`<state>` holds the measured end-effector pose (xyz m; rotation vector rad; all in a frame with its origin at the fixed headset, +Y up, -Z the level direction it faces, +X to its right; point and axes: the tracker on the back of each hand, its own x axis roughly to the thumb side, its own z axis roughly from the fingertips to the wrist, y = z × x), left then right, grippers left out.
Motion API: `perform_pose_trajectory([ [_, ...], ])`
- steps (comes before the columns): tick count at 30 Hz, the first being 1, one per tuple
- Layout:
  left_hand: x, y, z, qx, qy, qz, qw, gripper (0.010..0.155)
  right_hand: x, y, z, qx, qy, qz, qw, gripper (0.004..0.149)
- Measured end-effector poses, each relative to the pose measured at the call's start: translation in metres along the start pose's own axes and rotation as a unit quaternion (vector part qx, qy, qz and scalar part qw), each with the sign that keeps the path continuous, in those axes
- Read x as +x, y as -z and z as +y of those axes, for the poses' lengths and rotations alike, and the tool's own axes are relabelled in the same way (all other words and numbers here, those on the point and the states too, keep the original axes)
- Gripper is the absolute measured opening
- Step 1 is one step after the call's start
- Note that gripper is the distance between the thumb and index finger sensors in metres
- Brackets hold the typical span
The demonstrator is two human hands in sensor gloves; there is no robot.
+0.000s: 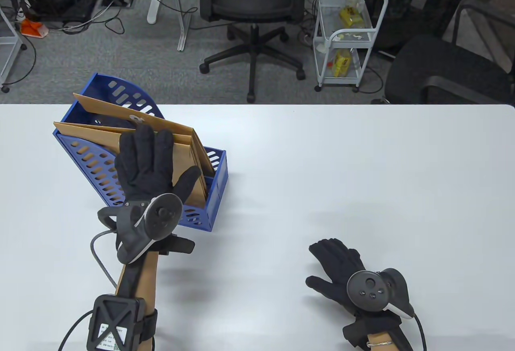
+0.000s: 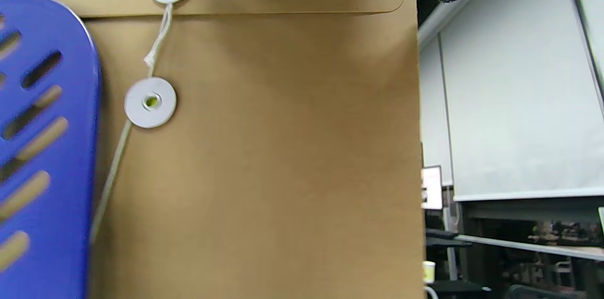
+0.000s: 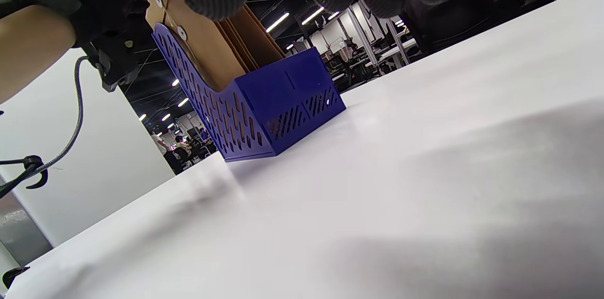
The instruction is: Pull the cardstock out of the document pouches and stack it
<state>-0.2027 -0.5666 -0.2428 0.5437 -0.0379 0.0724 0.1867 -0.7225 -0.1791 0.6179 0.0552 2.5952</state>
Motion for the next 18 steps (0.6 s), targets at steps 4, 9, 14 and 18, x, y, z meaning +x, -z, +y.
perform_pose_trajectory([
  [4,-0.004,-0.013,0.009,0.04,0.008,-0.009,0.999,0.073,0.0,0.0,-0.001,-0.003,0.0,0.0,1.0,0.072],
  [9,0.001,-0.015,0.03,0.083,0.098,0.014,0.992,0.057,-0.001,0.001,0.0,-0.001,0.0,0.004,1.0,0.072],
  [14,0.013,-0.021,0.035,0.11,0.187,0.009,0.976,0.048,-0.001,0.001,-0.001,-0.004,-0.002,0.009,1.0,0.071],
  [18,0.016,-0.019,0.035,0.082,0.197,0.004,0.977,0.046,-0.002,0.001,-0.001,-0.006,-0.003,0.012,1.0,0.071],
])
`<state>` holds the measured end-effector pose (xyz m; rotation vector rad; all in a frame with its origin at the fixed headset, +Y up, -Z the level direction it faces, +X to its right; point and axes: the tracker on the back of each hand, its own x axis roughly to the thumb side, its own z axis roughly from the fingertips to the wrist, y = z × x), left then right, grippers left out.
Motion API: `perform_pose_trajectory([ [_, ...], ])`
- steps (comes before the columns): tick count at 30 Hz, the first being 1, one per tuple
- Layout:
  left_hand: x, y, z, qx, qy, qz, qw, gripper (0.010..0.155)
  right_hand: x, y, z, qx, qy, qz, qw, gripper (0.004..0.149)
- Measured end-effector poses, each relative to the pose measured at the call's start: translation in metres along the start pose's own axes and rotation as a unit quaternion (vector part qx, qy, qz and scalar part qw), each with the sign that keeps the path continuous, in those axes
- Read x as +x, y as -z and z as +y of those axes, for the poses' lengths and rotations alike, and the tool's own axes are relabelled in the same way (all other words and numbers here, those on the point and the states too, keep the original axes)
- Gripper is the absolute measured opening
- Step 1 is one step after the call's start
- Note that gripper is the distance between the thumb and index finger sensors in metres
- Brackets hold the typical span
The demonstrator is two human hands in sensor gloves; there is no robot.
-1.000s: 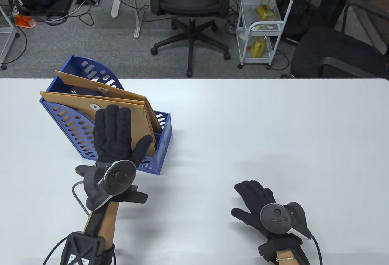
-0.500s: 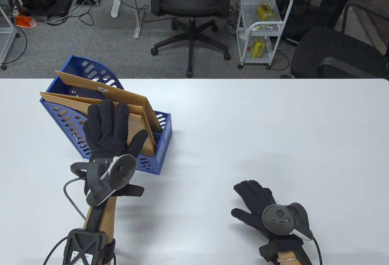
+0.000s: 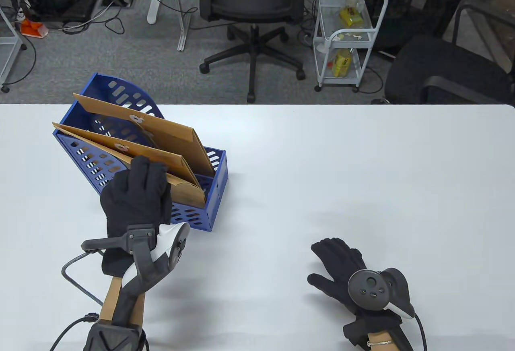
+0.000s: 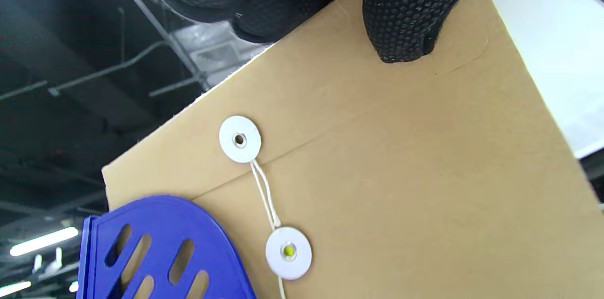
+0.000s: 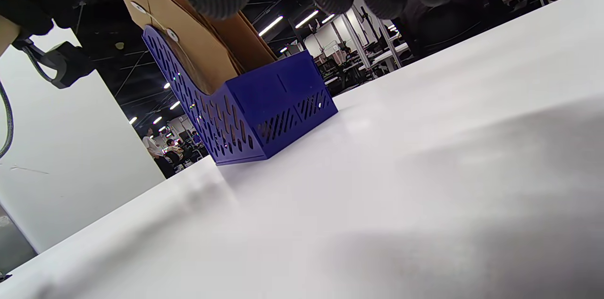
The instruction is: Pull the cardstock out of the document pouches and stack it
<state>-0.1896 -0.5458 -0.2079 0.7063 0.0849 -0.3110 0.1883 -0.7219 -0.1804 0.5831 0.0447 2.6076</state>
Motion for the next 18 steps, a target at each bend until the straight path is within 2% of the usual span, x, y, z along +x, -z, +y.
perform_pose_trajectory([
  [3,-0.003,0.008,-0.007,-0.087,-0.104,-0.016,0.991,0.047,0.0,0.0,0.001,0.004,0.001,0.004,1.0,0.071],
  [5,-0.006,0.012,-0.012,-0.096,-0.171,-0.01,0.98,0.046,0.0,0.001,0.001,0.007,0.003,0.005,1.0,0.07],
  [7,-0.008,0.017,-0.017,-0.083,-0.209,0.002,0.974,0.045,0.0,0.001,0.001,0.008,0.004,0.006,1.0,0.07],
  [10,-0.009,0.024,-0.017,-0.065,-0.217,0.026,0.974,0.043,0.0,0.002,0.0,0.003,0.011,0.008,1.0,0.069],
  [11,-0.009,0.025,-0.013,-0.043,-0.215,0.032,0.975,0.042,-0.001,0.002,-0.001,0.002,0.015,0.008,1.0,0.069],
  [14,-0.008,0.028,0.008,0.025,-0.207,0.038,0.977,0.041,0.0,0.005,-0.001,0.001,0.029,0.01,1.0,0.069],
  [18,-0.003,0.029,0.058,0.088,-0.183,0.017,0.979,0.041,0.006,0.009,-0.005,-0.006,0.041,0.01,0.999,0.071],
])
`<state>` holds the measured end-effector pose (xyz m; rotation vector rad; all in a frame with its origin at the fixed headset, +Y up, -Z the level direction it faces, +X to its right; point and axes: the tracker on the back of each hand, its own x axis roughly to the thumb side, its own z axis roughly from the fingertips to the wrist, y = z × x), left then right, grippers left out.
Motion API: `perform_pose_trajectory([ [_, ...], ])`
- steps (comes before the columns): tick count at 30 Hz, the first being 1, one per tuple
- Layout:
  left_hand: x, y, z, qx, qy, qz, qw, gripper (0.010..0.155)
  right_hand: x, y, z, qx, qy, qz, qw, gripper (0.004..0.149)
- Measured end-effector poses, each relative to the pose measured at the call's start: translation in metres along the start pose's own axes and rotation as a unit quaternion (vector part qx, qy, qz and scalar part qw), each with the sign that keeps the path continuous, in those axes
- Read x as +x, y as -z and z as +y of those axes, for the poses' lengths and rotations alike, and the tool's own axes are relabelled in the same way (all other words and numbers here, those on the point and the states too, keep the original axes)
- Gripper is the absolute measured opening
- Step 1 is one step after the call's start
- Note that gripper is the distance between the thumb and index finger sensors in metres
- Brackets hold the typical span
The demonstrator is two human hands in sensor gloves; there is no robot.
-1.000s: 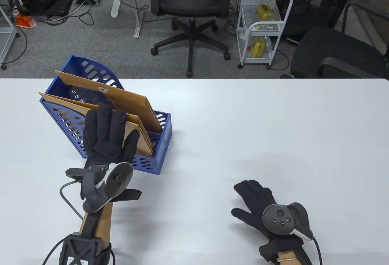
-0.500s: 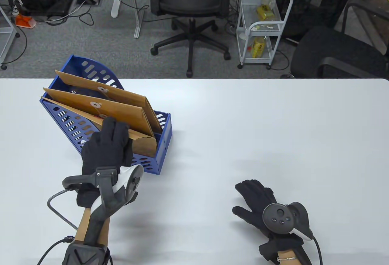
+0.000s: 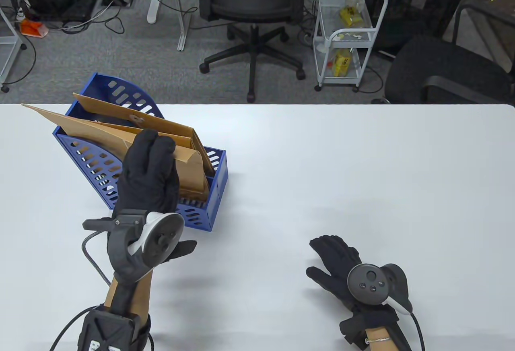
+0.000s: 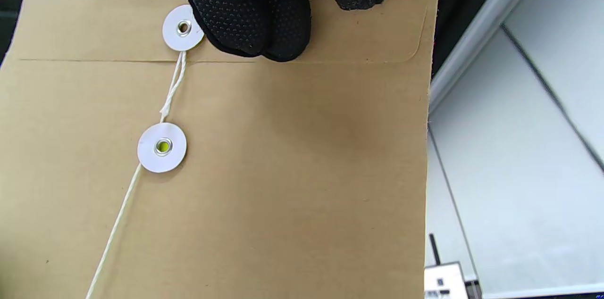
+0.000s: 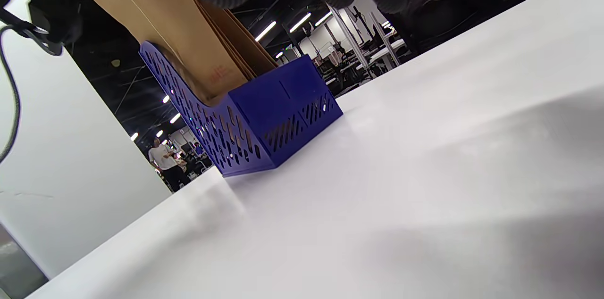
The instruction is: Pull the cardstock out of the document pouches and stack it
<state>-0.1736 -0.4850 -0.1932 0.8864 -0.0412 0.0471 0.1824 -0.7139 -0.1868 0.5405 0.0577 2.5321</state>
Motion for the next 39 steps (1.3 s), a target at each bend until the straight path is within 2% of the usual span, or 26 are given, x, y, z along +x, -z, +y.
perform_pose_trajectory([
  [4,0.03,-0.004,0.042,0.053,-0.009,-0.051,0.997,0.04,0.02,0.011,-0.014,-0.052,0.022,-0.031,0.998,0.083],
  [6,0.046,-0.007,0.059,0.056,-0.019,-0.071,0.996,0.04,0.036,0.017,-0.025,-0.09,0.027,-0.057,0.994,0.089],
  [8,0.065,-0.011,0.074,0.06,-0.024,-0.099,0.993,0.04,0.054,0.021,-0.038,-0.14,0.033,-0.086,0.986,0.094],
  [11,0.096,-0.021,0.092,0.061,-0.034,-0.147,0.987,0.04,0.082,0.024,-0.063,-0.232,0.066,-0.132,0.961,0.097],
  [14,0.123,-0.029,0.101,0.039,-0.073,-0.197,0.977,0.04,0.098,0.019,-0.084,-0.296,0.142,-0.161,0.931,0.087],
  [16,0.134,-0.033,0.102,0.026,-0.099,-0.222,0.97,0.041,0.095,0.012,-0.092,-0.353,0.183,-0.147,0.906,0.066],
  [17,0.14,-0.035,0.1,0.019,-0.128,-0.231,0.964,0.041,0.089,0.008,-0.095,-0.389,0.209,-0.144,0.886,0.052],
  [18,0.142,-0.035,0.098,0.022,-0.137,-0.234,0.962,0.04,0.085,0.006,-0.096,-0.405,0.221,-0.141,0.876,0.047],
  [20,0.144,-0.037,0.091,0.026,-0.165,-0.246,0.955,0.043,0.073,0.002,-0.1,-0.398,0.23,-0.149,0.875,0.034],
  [22,0.142,-0.043,0.075,0.041,-0.199,-0.243,0.949,0.052,0.062,-0.002,-0.103,-0.396,0.248,-0.143,0.872,0.033],
  [24,0.135,-0.051,0.056,0.065,-0.228,-0.211,0.948,0.065,0.054,-0.005,-0.104,-0.431,0.222,-0.114,0.867,0.033],
  [26,0.126,-0.06,0.033,0.065,-0.275,-0.167,0.945,0.076,0.047,-0.008,-0.105,-0.44,0.23,-0.107,0.861,0.033],
  [29,0.12,-0.067,0.0,-0.014,-0.37,-0.107,0.923,0.085,0.043,-0.008,-0.105,-0.414,0.252,-0.127,0.865,0.033],
  [31,0.12,-0.072,-0.028,-0.098,-0.446,-0.072,0.887,0.091,0.046,-0.007,-0.103,-0.413,0.264,-0.137,0.861,0.033],
  [33,0.118,-0.077,-0.045,-0.14,-0.469,-0.047,0.871,0.095,0.05,-0.007,-0.102,-0.409,0.263,-0.148,0.861,0.033],
  [37,0.111,-0.085,-0.068,-0.156,-0.511,-0.008,0.846,0.095,0.061,-0.008,-0.099,-0.415,0.206,-0.153,0.873,0.032],
  [39,0.106,-0.084,-0.077,-0.178,-0.552,0.01,0.814,0.094,0.069,-0.009,-0.096,-0.409,0.173,-0.157,0.882,0.032],
])
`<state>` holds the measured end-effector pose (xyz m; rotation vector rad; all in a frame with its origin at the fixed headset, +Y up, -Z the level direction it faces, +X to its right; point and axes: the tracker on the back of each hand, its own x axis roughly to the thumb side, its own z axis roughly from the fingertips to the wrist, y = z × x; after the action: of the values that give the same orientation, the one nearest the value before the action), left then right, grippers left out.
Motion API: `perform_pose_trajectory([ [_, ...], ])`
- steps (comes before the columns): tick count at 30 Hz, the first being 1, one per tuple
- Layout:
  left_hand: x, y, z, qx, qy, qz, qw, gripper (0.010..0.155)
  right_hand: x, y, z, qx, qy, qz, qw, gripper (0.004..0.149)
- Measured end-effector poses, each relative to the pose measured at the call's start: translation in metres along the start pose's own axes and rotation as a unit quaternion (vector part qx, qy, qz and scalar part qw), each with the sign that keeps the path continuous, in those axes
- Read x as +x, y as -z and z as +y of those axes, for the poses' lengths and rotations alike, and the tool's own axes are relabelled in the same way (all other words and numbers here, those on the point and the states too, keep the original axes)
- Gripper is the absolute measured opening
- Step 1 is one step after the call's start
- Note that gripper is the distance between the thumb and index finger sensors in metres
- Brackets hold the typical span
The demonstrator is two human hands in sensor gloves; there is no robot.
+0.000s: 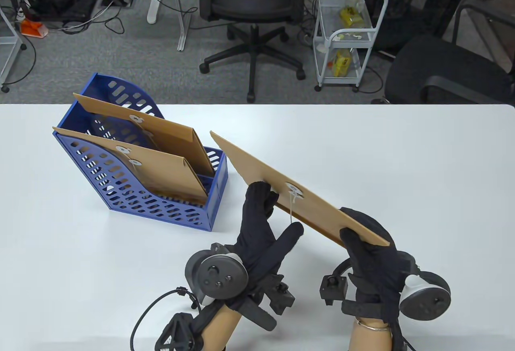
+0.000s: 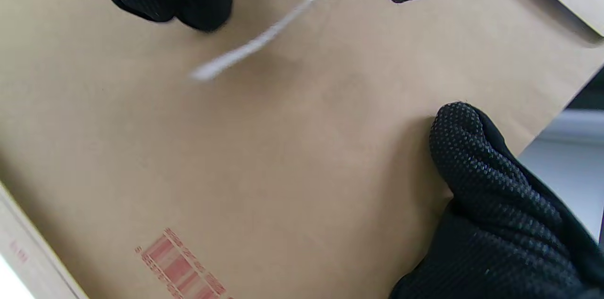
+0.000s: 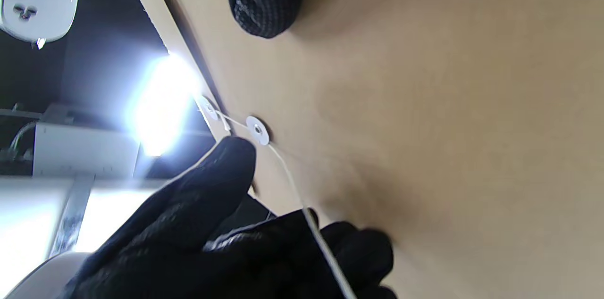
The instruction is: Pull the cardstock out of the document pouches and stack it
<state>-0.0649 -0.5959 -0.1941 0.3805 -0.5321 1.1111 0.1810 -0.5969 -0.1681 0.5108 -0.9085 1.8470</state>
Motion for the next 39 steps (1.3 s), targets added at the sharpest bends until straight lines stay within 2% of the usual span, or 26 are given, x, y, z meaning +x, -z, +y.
perform_pose_trajectory([
  [2,-0.004,0.001,0.002,-0.002,-0.06,0.01,0.998,0.091,0.004,0.0,0.003,0.007,-0.023,-0.011,1.0,0.032],
  [4,-0.004,0.003,0.007,-0.017,-0.069,0.016,0.997,0.086,0.007,-0.001,0.003,0.002,-0.041,-0.016,0.999,0.032],
  [5,-0.003,0.004,0.01,-0.03,-0.064,0.015,0.997,0.079,0.007,-0.001,0.003,-0.003,-0.049,-0.016,0.999,0.032],
  [6,-0.002,0.005,0.014,-0.041,-0.047,0.016,0.998,0.066,0.007,-0.002,0.001,-0.012,-0.057,-0.016,0.998,0.033],
  [7,-0.002,0.006,0.019,-0.03,-0.03,0.01,0.999,0.051,0.006,-0.002,-0.001,-0.015,-0.059,-0.017,0.998,0.032],
  [8,-0.002,0.006,0.023,-0.008,-0.024,0.003,1.0,0.043,0.005,-0.002,-0.003,-0.015,-0.056,-0.013,0.998,0.033],
  [9,-0.002,0.005,0.026,0.01,-0.022,0.004,1.0,0.041,0.004,-0.002,-0.004,-0.017,-0.053,-0.01,0.998,0.032],
  [12,-0.002,0.003,0.04,0.053,-0.026,-0.023,0.998,0.04,0.0,-0.002,-0.008,-0.018,-0.051,-0.005,0.999,0.032],
  [16,0.006,-0.001,0.052,0.085,-0.047,-0.067,0.993,0.04,0.003,-0.002,-0.003,-0.007,-0.108,-0.017,0.994,0.032],
  [18,0.014,-0.003,0.05,0.069,-0.031,-0.099,0.992,0.04,0.007,-0.002,0.002,-0.006,-0.129,-0.024,0.991,0.032],
  [20,0.026,-0.003,0.042,0.022,0.017,-0.126,0.992,0.04,0.011,-0.003,0.006,-0.014,-0.137,-0.03,0.99,0.032],
  [22,0.033,-0.004,0.034,-0.01,0.067,-0.128,0.99,0.039,0.013,-0.004,0.005,-0.032,-0.126,-0.028,0.991,0.032],
  [25,0.033,-0.002,0.03,-0.023,0.12,-0.106,0.987,0.039,0.012,-0.006,0.0,-0.069,-0.079,-0.011,0.994,0.032],
  [28,0.024,0.001,0.034,0.002,0.167,-0.061,0.984,0.039,0.008,-0.008,-0.009,-0.103,-0.003,0.011,0.995,0.032],
  [30,0.015,0.002,0.042,0.03,0.187,-0.031,0.981,0.039,0.006,-0.008,-0.014,-0.109,0.008,0.014,0.994,0.032],
  [34,0.002,0.0,0.062,0.107,0.156,-0.005,0.982,0.039,0.006,-0.006,-0.013,-0.099,-0.042,0.007,0.994,0.032],
  [36,-0.004,-0.005,0.077,0.171,0.126,0.005,0.977,0.039,0.007,-0.005,-0.011,-0.087,-0.047,0.007,0.995,0.032],
  [37,-0.005,-0.007,0.082,0.188,0.12,0.009,0.975,0.04,0.007,-0.005,-0.01,-0.081,-0.05,0.006,0.995,0.032],
  [38,-0.006,-0.008,0.088,0.193,0.117,0.005,0.974,0.043,0.007,-0.004,-0.009,-0.072,-0.061,0.004,0.996,0.032],
  [39,-0.006,-0.009,0.09,0.187,0.115,0.002,0.976,0.056,0.008,-0.004,-0.009,-0.067,-0.07,0.003,0.995,0.032],
])
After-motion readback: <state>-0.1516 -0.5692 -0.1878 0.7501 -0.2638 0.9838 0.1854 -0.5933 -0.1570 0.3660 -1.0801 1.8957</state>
